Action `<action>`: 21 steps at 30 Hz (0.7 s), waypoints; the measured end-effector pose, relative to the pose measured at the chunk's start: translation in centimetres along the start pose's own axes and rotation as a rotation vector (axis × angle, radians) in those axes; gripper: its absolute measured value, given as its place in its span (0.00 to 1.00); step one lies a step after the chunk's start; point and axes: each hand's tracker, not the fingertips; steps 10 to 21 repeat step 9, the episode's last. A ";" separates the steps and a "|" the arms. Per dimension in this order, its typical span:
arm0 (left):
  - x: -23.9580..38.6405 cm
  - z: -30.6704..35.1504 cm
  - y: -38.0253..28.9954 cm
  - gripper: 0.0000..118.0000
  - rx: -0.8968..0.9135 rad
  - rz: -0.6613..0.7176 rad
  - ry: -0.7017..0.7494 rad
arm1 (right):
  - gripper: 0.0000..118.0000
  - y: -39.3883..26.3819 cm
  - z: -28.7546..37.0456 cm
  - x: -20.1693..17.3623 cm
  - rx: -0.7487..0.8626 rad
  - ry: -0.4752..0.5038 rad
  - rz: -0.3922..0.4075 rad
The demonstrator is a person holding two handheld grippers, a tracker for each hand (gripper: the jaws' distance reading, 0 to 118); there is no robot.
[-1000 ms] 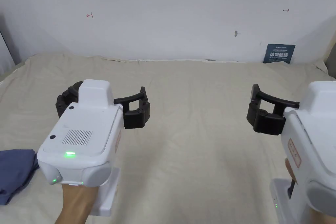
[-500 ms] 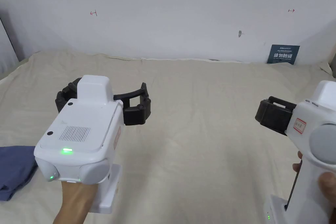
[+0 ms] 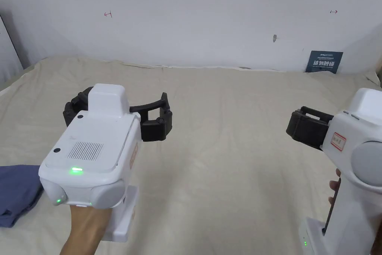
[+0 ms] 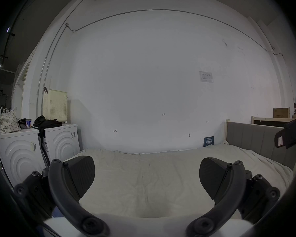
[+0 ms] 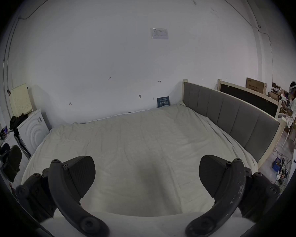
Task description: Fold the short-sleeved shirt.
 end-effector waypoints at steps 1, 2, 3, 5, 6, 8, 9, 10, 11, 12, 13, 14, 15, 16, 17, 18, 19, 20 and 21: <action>0.0 0.0 0.0 1.00 0.002 0.000 0.000 | 1.00 0.0 0.0 0.0 0.004 -0.001 -0.005; 0.0 0.0 0.0 1.00 0.002 0.000 0.001 | 1.00 0.0 0.0 0.0 0.008 -0.003 -0.010; 0.0 0.1 0.1 1.00 0.002 0.000 0.001 | 1.00 -0.1 0.0 0.0 0.019 -0.008 -0.017; 0.0 0.1 0.1 1.00 0.003 0.002 0.000 | 1.00 -0.1 -0.1 -0.2 0.051 -0.013 -0.014; 0.0 0.1 0.1 1.00 0.003 0.002 -0.001 | 1.00 -0.1 -0.2 -0.1 0.070 -0.001 -0.004; 0.0 0.2 0.1 1.00 0.003 -0.001 0.002 | 1.00 -0.1 -0.5 0.0 0.119 0.040 0.025; 0.0 0.2 0.1 1.00 0.003 -0.001 0.003 | 1.00 -0.2 -0.6 0.2 0.143 0.067 0.027; 0.0 0.2 0.1 1.00 0.003 -0.001 0.003 | 1.00 -0.2 -0.6 0.2 0.143 0.067 0.027; 0.0 0.2 0.1 1.00 0.003 -0.001 0.003 | 1.00 -0.2 -0.6 0.2 0.143 0.067 0.027; 0.0 0.2 0.1 1.00 0.003 -0.001 0.003 | 1.00 -0.2 -0.6 0.2 0.143 0.067 0.027; 0.0 0.2 0.1 1.00 0.003 -0.001 0.003 | 1.00 -0.2 -0.6 0.2 0.143 0.067 0.027; 0.0 0.2 0.1 1.00 0.003 -0.001 0.003 | 1.00 -0.2 -0.6 0.2 0.143 0.067 0.027; 0.0 0.2 0.1 1.00 0.003 -0.001 0.003 | 1.00 -0.2 -0.6 0.2 0.143 0.067 0.027; 0.0 0.2 0.1 1.00 0.003 -0.001 0.003 | 1.00 -0.2 -0.6 0.2 0.143 0.067 0.027; 0.0 0.2 0.1 1.00 0.003 -0.001 0.003 | 1.00 -0.2 -0.6 0.2 0.143 0.067 0.027; 0.0 0.2 0.1 1.00 0.003 -0.001 0.003 | 1.00 -0.2 -0.6 0.2 0.143 0.067 0.027; 0.0 0.2 0.1 1.00 0.003 -0.001 0.003 | 1.00 -0.2 -0.6 0.2 0.143 0.067 0.027; 0.0 0.2 0.1 1.00 0.003 -0.001 0.003 | 1.00 -0.2 -0.6 0.2 0.143 0.067 0.027; 0.0 0.2 0.1 1.00 0.003 -0.001 0.003 | 1.00 -0.2 -0.6 0.2 0.143 0.067 0.027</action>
